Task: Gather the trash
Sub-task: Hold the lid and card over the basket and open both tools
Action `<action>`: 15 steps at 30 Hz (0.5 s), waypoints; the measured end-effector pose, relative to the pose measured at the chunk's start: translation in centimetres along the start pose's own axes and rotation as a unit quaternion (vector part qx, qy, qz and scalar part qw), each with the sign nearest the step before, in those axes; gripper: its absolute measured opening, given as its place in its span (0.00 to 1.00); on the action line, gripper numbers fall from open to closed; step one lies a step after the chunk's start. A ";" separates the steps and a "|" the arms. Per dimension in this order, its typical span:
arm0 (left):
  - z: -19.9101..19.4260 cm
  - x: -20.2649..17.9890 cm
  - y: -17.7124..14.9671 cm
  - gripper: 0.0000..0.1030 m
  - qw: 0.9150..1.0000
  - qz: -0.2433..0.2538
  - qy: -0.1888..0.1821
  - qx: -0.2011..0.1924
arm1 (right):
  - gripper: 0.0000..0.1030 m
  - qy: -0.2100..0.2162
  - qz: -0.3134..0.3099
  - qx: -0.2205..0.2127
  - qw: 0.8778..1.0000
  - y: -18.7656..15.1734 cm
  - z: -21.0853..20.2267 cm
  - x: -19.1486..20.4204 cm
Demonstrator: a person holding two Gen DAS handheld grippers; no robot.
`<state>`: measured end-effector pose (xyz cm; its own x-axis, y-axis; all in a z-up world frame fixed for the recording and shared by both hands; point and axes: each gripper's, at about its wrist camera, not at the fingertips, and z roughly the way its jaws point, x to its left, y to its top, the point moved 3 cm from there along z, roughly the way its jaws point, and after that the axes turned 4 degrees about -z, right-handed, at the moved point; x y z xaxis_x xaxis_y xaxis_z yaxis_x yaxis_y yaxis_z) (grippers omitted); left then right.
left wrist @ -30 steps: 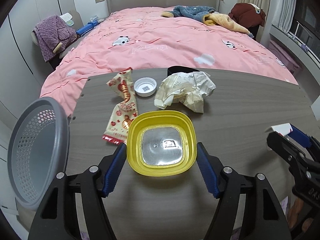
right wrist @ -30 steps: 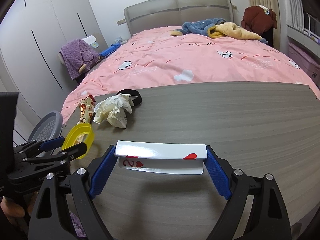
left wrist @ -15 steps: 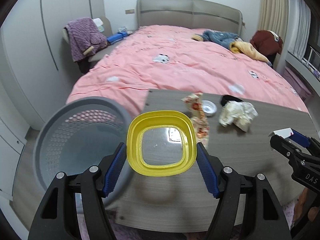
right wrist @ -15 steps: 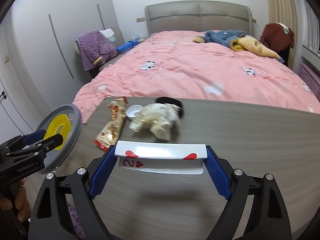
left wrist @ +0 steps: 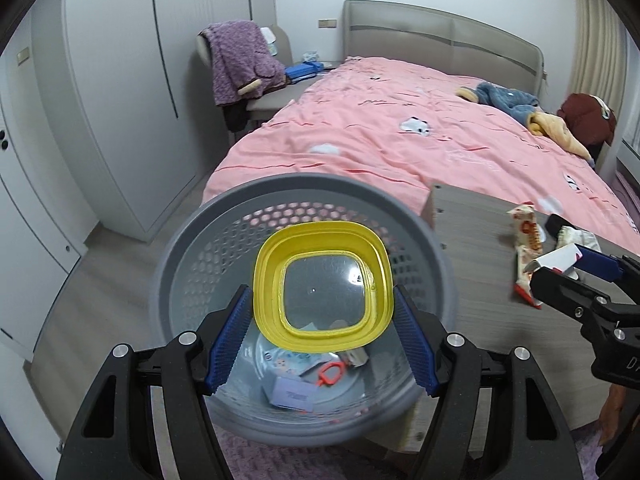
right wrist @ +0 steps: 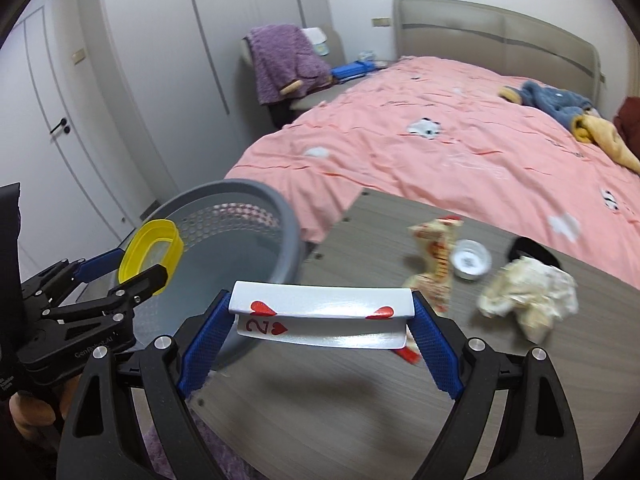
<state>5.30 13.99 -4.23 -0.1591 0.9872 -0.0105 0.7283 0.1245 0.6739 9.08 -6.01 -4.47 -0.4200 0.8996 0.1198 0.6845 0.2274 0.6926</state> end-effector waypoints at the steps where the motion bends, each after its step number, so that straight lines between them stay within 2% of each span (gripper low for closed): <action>1: 0.2 0.7 -0.1 0.66 1.000 -0.005 0.002 0.002 | 0.82 0.006 -0.006 0.004 1.000 0.3 0.6 0.8; 8: 2.1 4.3 -0.9 0.66 0.999 -0.030 0.012 0.019 | 0.82 0.033 -0.036 0.028 0.998 1.5 4.0 5.1; 15: 3.2 5.8 -1.1 0.66 0.998 -0.044 0.017 0.029 | 0.82 0.044 -0.053 0.039 0.997 1.9 5.8 7.2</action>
<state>5.72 19.85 -7.39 -0.2461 0.9683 -0.0424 0.7474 0.2175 0.6278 10.83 3.02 -6.44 -0.5407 0.8335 0.1135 0.6761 0.3504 0.6481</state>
